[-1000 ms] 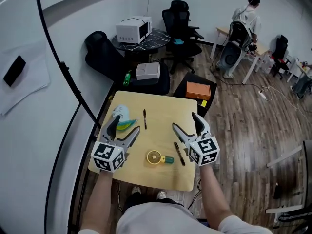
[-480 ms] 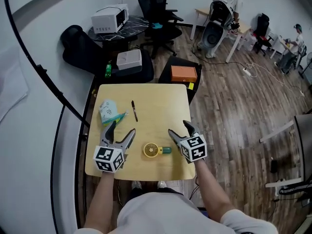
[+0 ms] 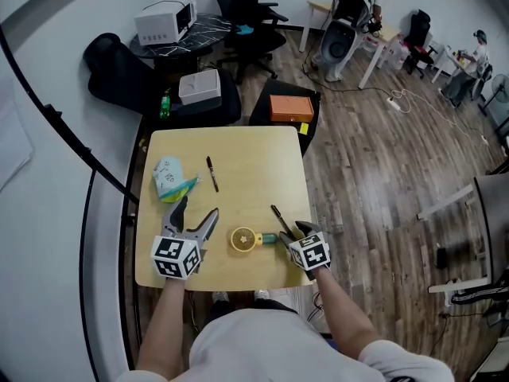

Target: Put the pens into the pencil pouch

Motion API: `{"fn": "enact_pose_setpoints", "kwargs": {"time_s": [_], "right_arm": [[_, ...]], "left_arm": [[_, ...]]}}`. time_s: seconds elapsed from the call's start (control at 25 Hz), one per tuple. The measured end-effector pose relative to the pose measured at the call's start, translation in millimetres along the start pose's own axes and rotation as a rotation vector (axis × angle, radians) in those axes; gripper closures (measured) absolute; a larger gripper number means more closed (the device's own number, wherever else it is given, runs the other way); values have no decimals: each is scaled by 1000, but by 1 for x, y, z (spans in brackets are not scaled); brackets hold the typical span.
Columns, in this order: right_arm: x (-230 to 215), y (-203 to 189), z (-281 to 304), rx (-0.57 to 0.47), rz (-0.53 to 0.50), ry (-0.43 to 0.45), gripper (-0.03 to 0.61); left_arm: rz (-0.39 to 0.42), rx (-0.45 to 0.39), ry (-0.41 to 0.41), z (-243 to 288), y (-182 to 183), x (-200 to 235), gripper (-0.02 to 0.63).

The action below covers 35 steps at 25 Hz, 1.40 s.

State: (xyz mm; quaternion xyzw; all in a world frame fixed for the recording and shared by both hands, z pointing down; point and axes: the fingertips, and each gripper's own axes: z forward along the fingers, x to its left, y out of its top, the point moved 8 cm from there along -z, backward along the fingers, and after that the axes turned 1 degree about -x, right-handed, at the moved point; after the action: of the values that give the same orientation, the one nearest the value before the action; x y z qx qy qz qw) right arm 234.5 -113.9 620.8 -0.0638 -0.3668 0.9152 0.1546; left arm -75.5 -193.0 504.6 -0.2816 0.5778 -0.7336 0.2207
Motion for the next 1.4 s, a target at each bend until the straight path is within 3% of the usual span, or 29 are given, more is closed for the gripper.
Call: {"fn": "enact_pose_setpoints", "kwargs": {"time_s": [0.2,0.4,0.6,1.04,1.4], "right_arm": [[3,-13,-1,41,-25,-28,415],[9,-15,-1,43,-21,-2,514],[1,-7,-2,20,16,-4,520],[-26,118,-36,-312,-28,-84,520],[-13,196,-74,-547,-109,-105,520]], "left_arm": [[-8,1,8,1,1,7,266],[-17,6,23,0,1,15,267],[-18,14,32,-1,-1,22,267],[23,-7,60,2,19,48,267],[80,24,98,2,31,79,267]]}}
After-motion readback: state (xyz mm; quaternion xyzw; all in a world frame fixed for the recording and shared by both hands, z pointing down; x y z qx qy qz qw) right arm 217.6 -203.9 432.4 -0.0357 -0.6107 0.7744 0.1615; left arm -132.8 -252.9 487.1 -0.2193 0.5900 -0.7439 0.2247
